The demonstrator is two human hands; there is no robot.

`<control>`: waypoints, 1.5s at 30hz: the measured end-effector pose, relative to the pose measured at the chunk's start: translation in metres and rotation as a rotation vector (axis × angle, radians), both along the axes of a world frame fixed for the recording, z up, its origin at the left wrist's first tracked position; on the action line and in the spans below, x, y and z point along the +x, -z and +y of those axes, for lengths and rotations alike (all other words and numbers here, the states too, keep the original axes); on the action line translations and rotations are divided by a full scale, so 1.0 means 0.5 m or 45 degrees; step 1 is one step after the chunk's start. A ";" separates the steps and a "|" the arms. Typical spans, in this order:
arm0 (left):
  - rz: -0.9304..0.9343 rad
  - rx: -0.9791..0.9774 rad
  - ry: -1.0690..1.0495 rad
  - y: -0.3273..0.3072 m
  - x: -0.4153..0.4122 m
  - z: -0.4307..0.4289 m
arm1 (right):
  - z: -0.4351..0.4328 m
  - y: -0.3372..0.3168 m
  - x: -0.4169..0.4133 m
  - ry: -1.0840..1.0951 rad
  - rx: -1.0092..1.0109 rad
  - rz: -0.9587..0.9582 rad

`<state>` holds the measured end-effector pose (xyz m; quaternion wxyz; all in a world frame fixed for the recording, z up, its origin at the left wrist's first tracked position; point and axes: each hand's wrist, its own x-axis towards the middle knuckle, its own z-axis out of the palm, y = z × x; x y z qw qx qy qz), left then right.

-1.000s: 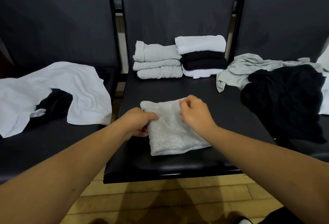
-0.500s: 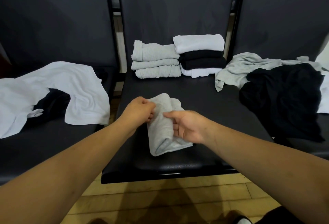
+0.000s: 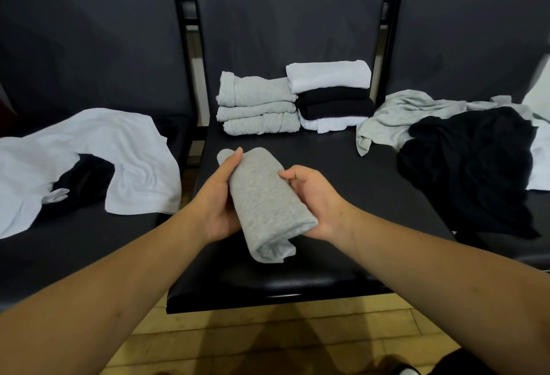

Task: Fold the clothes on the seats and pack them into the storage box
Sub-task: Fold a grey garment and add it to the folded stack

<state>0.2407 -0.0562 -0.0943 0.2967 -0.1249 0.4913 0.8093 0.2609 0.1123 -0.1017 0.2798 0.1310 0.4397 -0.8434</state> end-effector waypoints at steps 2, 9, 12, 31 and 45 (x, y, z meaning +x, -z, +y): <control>-0.003 0.045 -0.052 -0.005 0.006 0.004 | -0.010 0.001 -0.001 -0.008 0.046 -0.020; 0.083 0.087 -0.211 -0.007 0.006 0.008 | -0.005 0.005 -0.012 -0.014 0.568 0.322; 0.084 0.144 -0.310 -0.015 -0.001 0.004 | 0.000 -0.003 -0.011 -0.098 0.659 0.420; 0.138 0.300 -0.696 -0.063 -0.069 -0.001 | -0.002 -0.034 -0.058 0.138 0.085 0.142; 0.422 -0.222 -0.663 -0.152 -0.428 -0.023 | 0.049 -0.191 -0.497 0.891 0.977 0.643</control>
